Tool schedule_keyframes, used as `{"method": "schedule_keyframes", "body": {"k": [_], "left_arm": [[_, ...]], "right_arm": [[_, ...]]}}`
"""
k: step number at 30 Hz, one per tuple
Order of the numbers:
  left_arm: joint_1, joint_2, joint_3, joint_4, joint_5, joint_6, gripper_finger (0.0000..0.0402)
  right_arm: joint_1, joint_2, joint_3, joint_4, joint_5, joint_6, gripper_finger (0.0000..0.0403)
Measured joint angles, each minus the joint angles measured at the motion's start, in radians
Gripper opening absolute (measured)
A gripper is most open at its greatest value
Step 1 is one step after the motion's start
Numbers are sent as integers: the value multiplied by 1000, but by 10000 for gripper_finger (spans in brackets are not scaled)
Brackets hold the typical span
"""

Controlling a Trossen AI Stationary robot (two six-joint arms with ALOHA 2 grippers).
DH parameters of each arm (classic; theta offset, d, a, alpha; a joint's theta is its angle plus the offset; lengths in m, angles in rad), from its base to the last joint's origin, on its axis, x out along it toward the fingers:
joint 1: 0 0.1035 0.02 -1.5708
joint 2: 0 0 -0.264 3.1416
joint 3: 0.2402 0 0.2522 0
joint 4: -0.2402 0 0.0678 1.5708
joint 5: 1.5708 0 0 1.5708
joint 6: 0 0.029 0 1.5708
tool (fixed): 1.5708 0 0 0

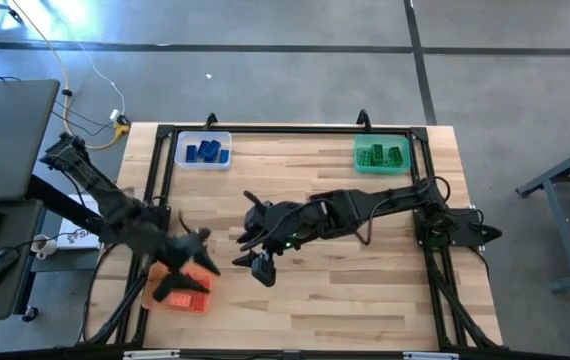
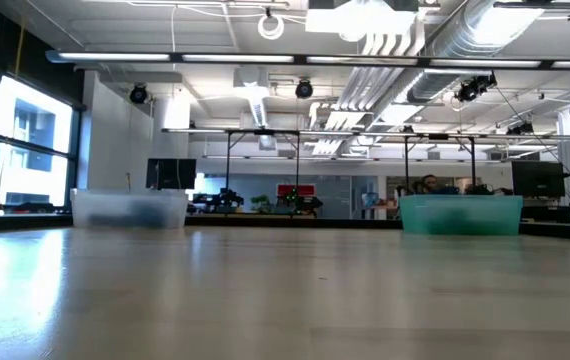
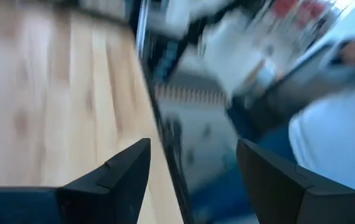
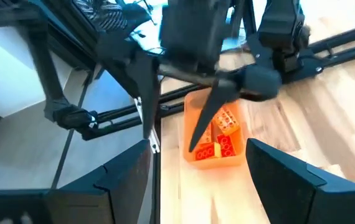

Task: Sort & place blocks by color
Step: Return to Home Position

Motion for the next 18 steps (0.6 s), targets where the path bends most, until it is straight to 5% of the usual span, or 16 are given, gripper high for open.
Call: {"method": "schedule_keyframes", "body": {"k": [9, 18], "left_arm": [[133, -269, 0, 100, -95, 339, 224], [164, -468, -8, -98, -186, 387, 224]], "right_arm": [[7, -96, 0, -67, 101, -63, 252], [24, -168, 1, -212, 208, -31, 252]]}}
